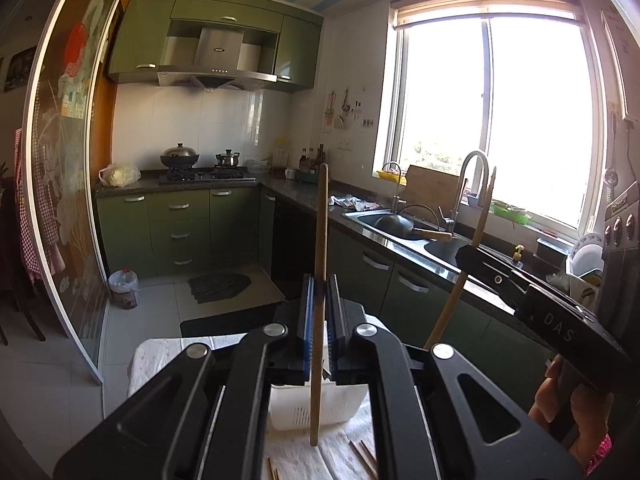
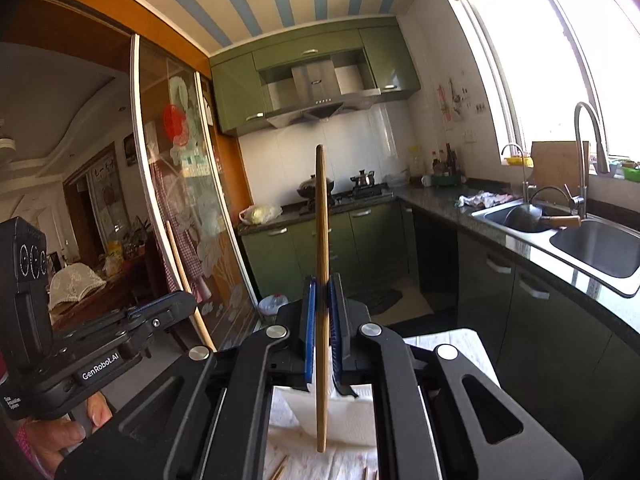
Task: Organize utensils
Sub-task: 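Lift both chopsticks upright and drop them into the white basket with both grippers, then lower both open grippers toward the next pair of chopsticks on the cloth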
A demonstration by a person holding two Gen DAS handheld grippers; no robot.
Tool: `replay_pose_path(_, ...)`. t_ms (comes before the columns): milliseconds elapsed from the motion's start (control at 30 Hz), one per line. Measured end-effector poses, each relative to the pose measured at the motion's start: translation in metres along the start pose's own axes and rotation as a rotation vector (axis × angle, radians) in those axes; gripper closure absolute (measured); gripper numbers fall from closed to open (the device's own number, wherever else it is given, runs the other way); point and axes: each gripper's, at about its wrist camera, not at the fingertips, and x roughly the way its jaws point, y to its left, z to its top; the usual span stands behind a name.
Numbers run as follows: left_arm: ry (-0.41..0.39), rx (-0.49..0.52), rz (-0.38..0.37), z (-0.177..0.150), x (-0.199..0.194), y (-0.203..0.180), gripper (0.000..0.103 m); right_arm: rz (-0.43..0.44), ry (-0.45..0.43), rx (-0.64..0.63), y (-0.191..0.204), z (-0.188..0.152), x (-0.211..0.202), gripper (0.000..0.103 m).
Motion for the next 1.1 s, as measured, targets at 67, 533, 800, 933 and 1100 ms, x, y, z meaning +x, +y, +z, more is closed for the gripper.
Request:
replay_pose_path(67,-0.026,0.0,0.003,0.009,0.006,-0.001,0.097,-0.019,-0.044,-0.023,0.001,0.011,0.009,0.096)
replay_pose_path(533,-0.06,0.031,0.054,0.004,0.084,0.0,0.097,-0.082,0.058,-0.054,-0.016,-0.022,0.108,0.096)
replay_pose_path(800,0.09,0.043,0.078,-0.046,0.11,0.003,0.097,-0.091,0.172,-0.063,-0.023,-0.07,0.138,0.096)
replay_pose_path(933,0.157,0.038,0.076,-0.061,0.11,0.006,0.097,-0.083,0.208,-0.066,-0.025,-0.084,0.144,0.094)
replay_pose_path(1100,0.187,0.038,0.074,-0.069,0.102,0.012,0.097,-0.095,0.192,-0.082,-0.024,-0.091,0.128,0.081)
